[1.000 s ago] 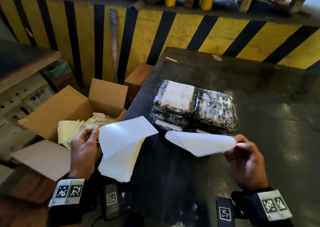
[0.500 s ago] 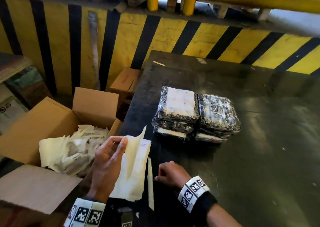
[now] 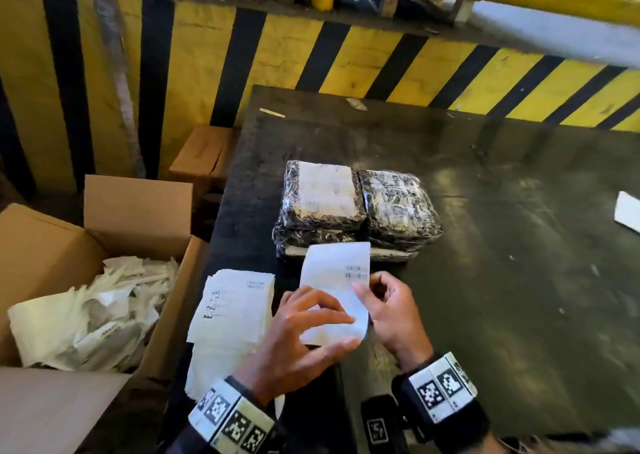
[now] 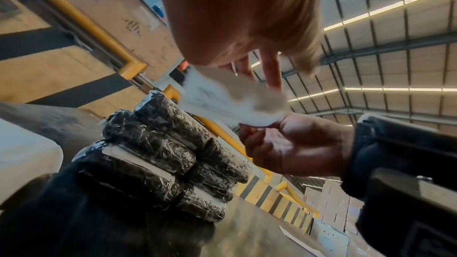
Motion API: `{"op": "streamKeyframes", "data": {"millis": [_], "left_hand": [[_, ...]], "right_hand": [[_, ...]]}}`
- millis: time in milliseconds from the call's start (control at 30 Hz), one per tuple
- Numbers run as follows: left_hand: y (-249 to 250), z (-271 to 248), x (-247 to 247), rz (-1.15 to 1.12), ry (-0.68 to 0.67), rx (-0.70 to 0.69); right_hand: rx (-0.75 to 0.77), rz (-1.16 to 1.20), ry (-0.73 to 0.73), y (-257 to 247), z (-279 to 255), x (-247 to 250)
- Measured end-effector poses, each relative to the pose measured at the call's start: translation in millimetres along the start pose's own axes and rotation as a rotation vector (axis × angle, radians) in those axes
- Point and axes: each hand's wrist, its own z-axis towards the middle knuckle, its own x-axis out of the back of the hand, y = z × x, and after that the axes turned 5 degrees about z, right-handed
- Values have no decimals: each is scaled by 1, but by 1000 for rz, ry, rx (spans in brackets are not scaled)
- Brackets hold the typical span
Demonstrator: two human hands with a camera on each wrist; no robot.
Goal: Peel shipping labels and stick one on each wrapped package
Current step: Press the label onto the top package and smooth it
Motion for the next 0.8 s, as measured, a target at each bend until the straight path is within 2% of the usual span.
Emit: {"op": "streamKeyframes", "data": {"millis": [67,133,200,267,367,467,633,800], "left_hand": [[-4,4,0,1,101,89],[-7,13,-1,15,244,270],[-7,25,-3,-162,189,472],[-8,34,-9,-286,78,583],[-7,44,-20,-287,54,609],[-1,77,-35,-247,62,611],[-2,164,-59,-124,90,604],[-23,235,-81,141,134,657]], "right_hand": [[-20,77,52,-4,-3,14],[-40,138,-2,-8,-9,25],[-56,157,-49,-7,-11,34],[-78,153,-65,0,-7,42],[-65,55,-22,7,8,56],[-41,3,0,0,36,78],[-32,-10,22,-30,110,118],[-91,-33,-19,-38,183,135]]}}
